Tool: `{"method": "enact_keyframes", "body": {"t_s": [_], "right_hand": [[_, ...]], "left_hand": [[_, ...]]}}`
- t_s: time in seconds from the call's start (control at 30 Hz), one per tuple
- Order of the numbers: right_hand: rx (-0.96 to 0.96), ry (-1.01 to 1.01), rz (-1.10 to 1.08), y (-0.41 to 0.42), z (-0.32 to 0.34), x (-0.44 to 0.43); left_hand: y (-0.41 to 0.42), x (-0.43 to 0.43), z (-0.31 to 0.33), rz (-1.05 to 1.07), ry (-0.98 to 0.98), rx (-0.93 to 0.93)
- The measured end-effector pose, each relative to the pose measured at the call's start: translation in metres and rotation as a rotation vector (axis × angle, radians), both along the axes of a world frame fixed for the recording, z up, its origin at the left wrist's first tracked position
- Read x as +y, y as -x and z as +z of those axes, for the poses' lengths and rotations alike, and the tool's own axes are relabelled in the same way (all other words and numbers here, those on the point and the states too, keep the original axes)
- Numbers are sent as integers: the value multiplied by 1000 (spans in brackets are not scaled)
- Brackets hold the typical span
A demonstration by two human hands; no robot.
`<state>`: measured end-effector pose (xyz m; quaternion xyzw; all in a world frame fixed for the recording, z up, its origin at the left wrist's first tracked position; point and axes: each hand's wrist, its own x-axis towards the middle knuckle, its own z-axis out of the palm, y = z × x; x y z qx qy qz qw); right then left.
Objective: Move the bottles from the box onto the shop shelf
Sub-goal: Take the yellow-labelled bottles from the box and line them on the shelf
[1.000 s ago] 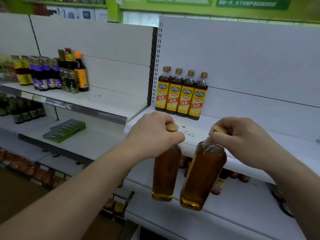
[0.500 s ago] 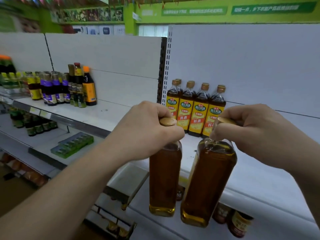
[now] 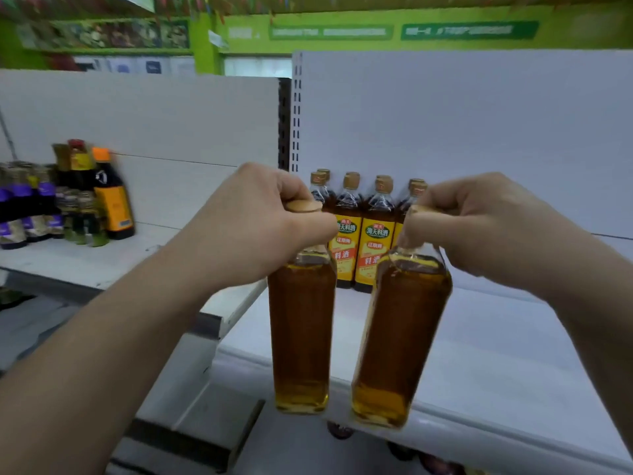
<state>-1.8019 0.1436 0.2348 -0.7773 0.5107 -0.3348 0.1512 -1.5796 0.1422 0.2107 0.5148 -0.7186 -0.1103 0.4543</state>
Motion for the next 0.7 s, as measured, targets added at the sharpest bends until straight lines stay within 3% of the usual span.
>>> {"method": "enact_keyframes", "body": {"t_s": [0.3, 0.7], "right_hand": [[-4, 8, -181, -32, 0, -39], [37, -15, -325, -46, -18, -79]], "left_hand": [[-25, -75, 6, -159, 27, -28], [-30, -129, -18, -198, -39, -23]]}}
